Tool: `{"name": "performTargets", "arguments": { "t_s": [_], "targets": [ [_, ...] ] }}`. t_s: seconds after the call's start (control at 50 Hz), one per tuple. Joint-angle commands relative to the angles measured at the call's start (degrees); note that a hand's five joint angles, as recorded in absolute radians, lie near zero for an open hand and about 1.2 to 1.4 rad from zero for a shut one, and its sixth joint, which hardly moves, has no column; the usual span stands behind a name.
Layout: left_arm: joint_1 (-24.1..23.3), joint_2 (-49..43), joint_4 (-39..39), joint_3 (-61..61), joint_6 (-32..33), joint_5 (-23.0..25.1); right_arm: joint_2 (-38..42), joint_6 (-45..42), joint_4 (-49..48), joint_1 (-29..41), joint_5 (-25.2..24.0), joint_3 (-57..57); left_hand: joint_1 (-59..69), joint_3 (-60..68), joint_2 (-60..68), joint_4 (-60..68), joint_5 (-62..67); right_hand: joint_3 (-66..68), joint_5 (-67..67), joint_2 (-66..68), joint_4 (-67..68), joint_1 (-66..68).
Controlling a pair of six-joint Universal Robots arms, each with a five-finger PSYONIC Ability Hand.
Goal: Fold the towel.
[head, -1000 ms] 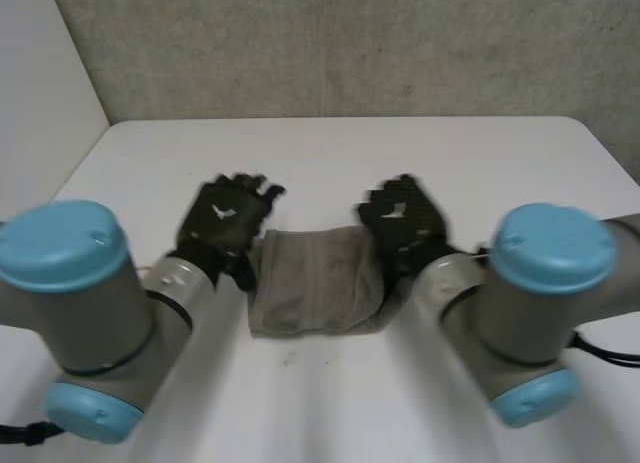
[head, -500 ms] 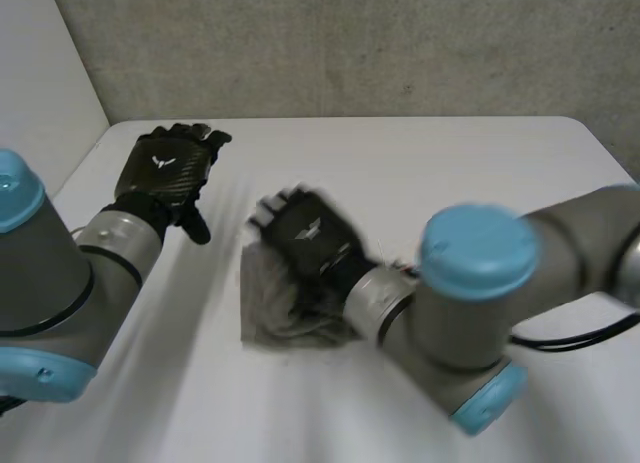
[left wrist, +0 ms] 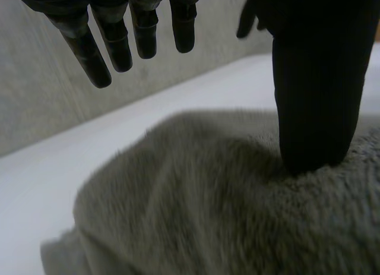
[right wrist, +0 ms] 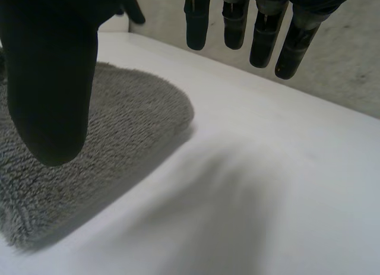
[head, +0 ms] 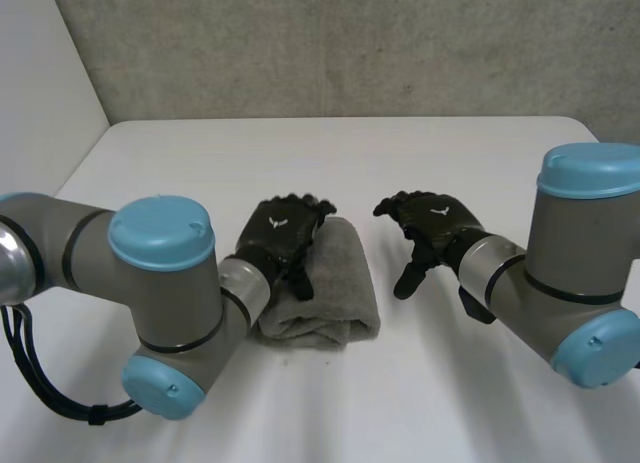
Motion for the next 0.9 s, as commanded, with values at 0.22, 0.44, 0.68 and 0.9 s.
{"name": "performTargets", "arguments": {
  "t_s": [0.22, 0.44, 0.68, 0.9],
  "targets": [
    [4.23, -1.19, -1.54, -8.56, 14.70, -4.09, 14.48, -0.60, 0.74, 7.84, -1.49, -10.39, 1.38, 1.22, 1.21, 1.17, 1.15, -2.15, -4.30, -3.29, -3.30, -1.97],
    [4.15, 3.64, -1.89, -8.30, 14.96, -4.27, 14.32, -3.49, 4.44, 8.37, 0.88, -16.02, 1.04, 0.89, 0.87, 0.83, 0.82, -2.15, -4.30, -3.29, -3.30, -1.97],
    [4.85, 21.11, -2.59, -4.26, 13.56, -4.09, -6.84, -3.94, 4.17, 4.34, 10.53, -17.61, 0.37, 0.21, 0.20, 0.16, 0.14, -2.15, -4.30, -3.29, -3.30, -1.97],
    [13.11, 31.59, -20.75, 5.58, 2.51, -3.30, -17.76, -5.34, 6.36, -2.08, 19.26, -14.45, -2.83, -2.98, -3.00, -3.04, -3.05, -2.15, -4.30, -3.29, -3.30, -1.97]
  ]
}}
